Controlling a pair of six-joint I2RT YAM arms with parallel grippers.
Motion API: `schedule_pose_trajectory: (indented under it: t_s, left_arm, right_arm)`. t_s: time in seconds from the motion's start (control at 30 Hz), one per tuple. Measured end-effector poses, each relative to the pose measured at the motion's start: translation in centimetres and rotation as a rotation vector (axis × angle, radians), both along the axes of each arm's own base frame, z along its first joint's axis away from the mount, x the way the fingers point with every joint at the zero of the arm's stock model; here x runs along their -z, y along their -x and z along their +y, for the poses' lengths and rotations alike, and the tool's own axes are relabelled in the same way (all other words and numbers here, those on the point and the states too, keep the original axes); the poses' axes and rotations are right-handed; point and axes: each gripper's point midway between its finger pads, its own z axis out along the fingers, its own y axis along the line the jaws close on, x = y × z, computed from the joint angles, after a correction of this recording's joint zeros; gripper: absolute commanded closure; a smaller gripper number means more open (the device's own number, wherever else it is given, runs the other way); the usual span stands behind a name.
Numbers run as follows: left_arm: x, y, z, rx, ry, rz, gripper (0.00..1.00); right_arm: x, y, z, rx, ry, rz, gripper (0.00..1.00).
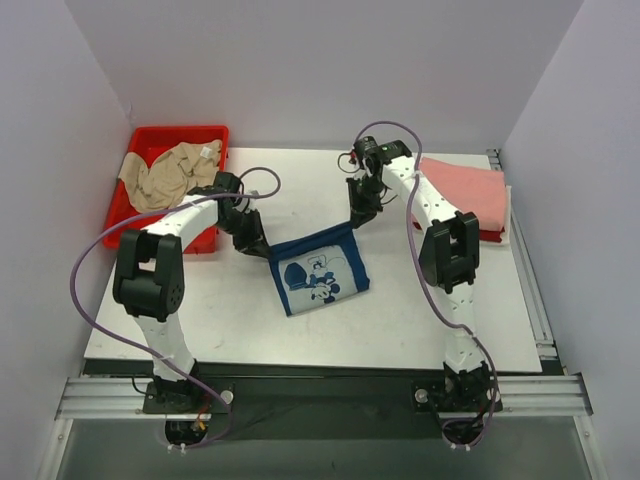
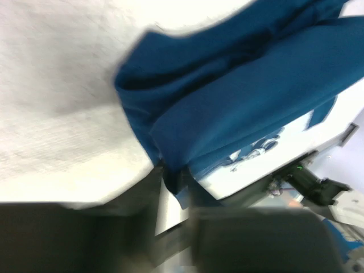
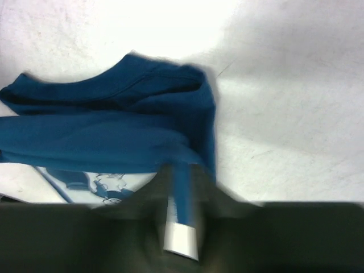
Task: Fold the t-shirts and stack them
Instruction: Fold the long partially folded tshirt into a neat square, then put the neatly folded tshirt into the corner of the board with the right arm
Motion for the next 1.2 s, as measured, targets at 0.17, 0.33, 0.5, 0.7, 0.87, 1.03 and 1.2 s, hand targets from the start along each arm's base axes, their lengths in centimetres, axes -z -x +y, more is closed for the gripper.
schedule_pose_trajectory:
  t_s: [0.17, 0.33, 0.5, 0.7, 0.87, 1.03, 1.2]
  left_arm:
    - [0.6, -1.2, 1.6, -0.036, -0.057, -0.014, 0.30]
    - [-1.3, -4.1, 2.5, -0.071, -0.083, -0.116, 0.25]
    - [-2.9, -4.2, 2.3, -0.069, -0.060, -0.194, 0.26]
    - [-0.3, -0.2, 1.8, -0.040, -0.051, -0.115, 0.27]
    - [2.0, 2.6, 0.8, -0.021, -0.023, -0.044, 0.26]
    - [2.9, 3.1, 0.1, -0.027, 0.011, -0.048, 0.27]
    - [3.6, 3.5, -0.1, -0.035, 0.013, -0.042, 0.37]
  right_arm:
    - [0.8, -2.3, -0.2, 0.002, 0.001, -0.038, 0.27]
    - [0.0, -4.5, -0.1, 0.005, -0.038, -0.104, 0.24]
    - [-0.5, -4.3, 0.3, -0.026, -0.084, -0.132, 0.23]
    - [-0.2, -0.3, 0.0, -0.071, -0.157, -0.064, 0.18]
    - [1.4, 2.7, -1.1, -0.096, -0.194, -0.022, 0.10]
    - [3.6, 4.7, -2.1, -0.088, -0.249, 0.029, 0.09]
    - [5.1, 4.7, -2.6, -0.072, -0.296, 0.028, 0.09]
